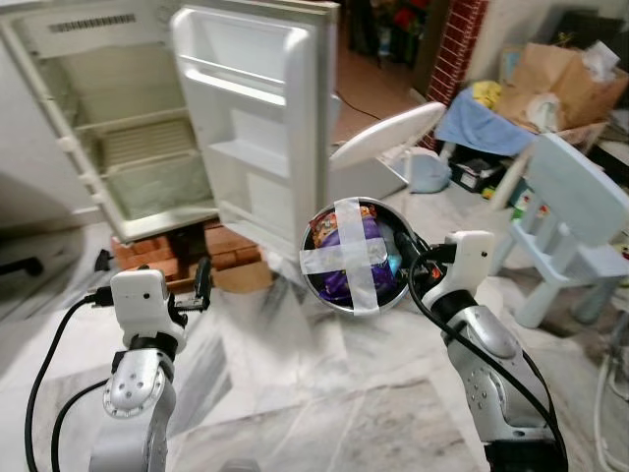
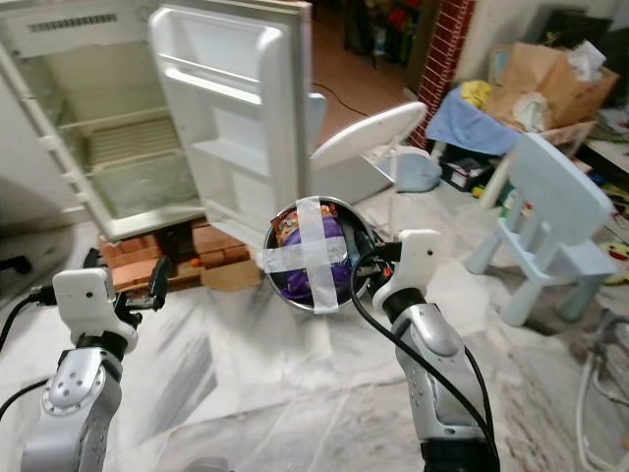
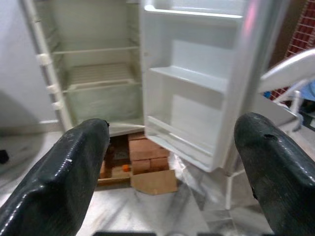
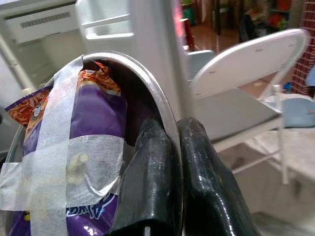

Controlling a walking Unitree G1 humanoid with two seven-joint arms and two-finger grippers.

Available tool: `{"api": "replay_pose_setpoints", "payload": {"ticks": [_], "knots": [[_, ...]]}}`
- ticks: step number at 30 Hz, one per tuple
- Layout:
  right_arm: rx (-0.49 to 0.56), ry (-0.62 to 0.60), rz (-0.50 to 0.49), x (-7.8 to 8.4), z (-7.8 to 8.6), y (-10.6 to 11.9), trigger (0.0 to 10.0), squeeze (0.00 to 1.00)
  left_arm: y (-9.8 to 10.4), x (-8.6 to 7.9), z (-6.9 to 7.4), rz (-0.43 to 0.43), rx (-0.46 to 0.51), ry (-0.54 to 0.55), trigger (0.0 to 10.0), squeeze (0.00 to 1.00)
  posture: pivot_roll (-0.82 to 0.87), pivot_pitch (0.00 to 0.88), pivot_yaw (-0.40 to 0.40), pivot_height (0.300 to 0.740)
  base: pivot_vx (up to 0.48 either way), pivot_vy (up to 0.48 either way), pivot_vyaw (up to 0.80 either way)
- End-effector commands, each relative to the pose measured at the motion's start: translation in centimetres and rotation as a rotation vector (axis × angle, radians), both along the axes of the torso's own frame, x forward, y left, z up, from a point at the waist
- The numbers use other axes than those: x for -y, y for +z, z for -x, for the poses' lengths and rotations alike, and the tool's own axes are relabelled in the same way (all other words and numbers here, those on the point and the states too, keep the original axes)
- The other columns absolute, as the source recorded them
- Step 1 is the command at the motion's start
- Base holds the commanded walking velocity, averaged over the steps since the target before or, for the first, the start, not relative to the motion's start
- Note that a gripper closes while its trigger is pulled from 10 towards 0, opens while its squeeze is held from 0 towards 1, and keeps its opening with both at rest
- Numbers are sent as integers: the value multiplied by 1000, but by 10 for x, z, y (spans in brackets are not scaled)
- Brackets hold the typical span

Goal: Restocking fridge

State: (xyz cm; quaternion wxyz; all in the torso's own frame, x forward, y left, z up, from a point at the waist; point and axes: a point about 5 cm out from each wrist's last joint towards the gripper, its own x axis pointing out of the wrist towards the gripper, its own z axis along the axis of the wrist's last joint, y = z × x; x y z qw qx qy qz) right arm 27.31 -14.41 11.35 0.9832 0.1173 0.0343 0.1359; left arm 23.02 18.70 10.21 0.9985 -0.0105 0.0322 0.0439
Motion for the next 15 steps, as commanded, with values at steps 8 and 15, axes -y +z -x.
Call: {"api": "replay_pose_setpoints", "payload": {"ticks": [8, 15], "knots": [[24, 12, -16, -5, -2, 7, 10000, 0, 1, -5, 2, -25, -1, 17, 10000, 0, 99, 16, -49, 740, 0, 480, 0], [23, 5, -21, -5, -2, 7, 10000, 0, 1, -5, 1, -20, 0, 14, 10000, 0, 96, 12, -49, 740, 0, 480, 0]]}}
